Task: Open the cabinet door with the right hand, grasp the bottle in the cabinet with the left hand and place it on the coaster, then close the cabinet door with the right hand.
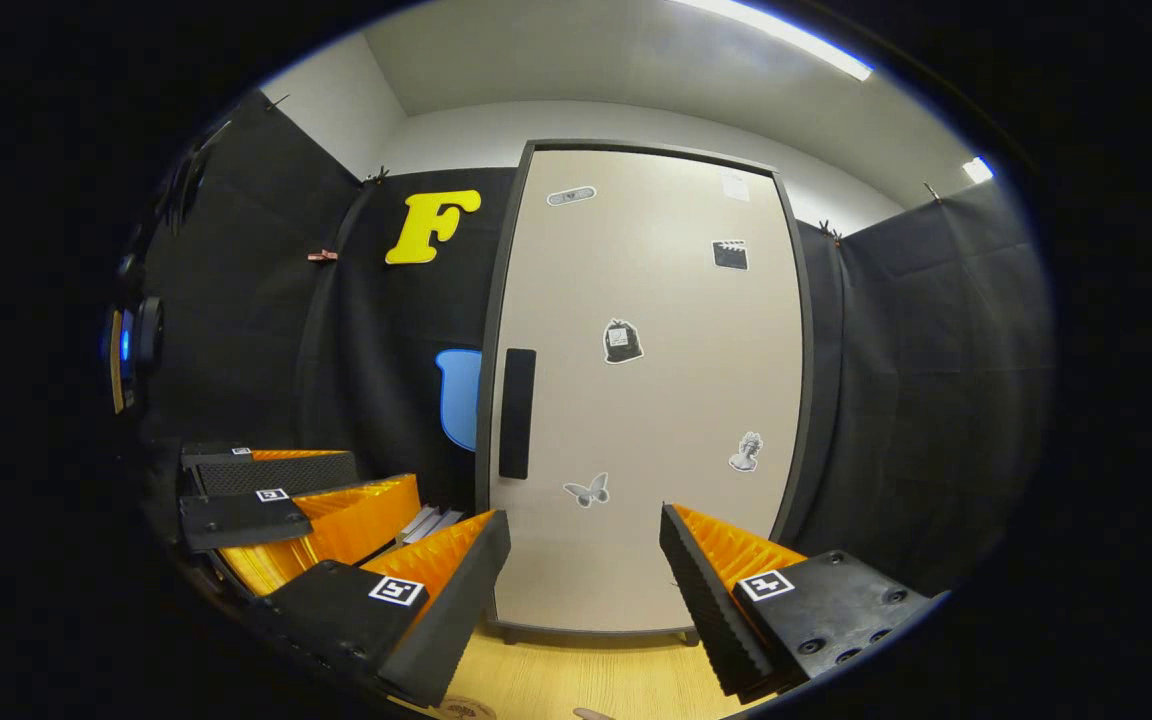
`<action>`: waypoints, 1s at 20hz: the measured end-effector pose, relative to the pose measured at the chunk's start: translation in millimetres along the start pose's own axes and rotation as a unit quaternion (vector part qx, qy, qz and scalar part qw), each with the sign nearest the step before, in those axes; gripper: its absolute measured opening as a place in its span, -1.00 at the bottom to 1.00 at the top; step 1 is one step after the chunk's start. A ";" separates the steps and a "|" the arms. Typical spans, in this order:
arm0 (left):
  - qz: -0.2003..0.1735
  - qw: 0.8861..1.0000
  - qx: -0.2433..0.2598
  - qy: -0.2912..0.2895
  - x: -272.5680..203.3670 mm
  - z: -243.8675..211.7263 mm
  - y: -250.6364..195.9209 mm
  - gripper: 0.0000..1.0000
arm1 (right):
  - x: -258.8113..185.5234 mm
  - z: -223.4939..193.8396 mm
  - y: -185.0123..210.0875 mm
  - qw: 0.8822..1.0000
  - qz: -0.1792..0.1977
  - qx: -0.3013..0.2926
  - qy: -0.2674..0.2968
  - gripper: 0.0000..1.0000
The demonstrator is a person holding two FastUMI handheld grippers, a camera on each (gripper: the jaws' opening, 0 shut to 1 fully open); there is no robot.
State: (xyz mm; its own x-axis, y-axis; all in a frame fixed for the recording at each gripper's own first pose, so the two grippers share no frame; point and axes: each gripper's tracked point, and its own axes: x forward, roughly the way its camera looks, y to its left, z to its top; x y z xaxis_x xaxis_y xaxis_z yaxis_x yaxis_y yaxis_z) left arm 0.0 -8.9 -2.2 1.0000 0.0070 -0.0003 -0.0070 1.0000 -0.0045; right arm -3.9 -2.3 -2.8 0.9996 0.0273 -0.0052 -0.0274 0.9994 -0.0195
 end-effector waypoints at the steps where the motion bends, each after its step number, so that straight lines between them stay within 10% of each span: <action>1: -0.002 1.000 0.000 0.000 -0.7 0.2 -1.6 0.70 | -1.3 -0.6 0.5 1.000 0.001 -0.002 0.000 0.95; 20: 0.016 1.000 0.001 0.004 -17.6 -1.4 49.7 0.69 | 62.9 18.3 54.5 0.999 0.032 0.011 -0.018 0.94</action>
State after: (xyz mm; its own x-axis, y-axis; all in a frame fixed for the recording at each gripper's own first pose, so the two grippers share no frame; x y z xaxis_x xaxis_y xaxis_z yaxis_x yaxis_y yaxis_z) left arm -17.9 40.7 -3.9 0.9992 0.0380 -0.0078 -0.0380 0.9993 -0.0026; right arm 57.6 54.3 14.1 0.9953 0.0919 0.0309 -0.0920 0.9958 0.0011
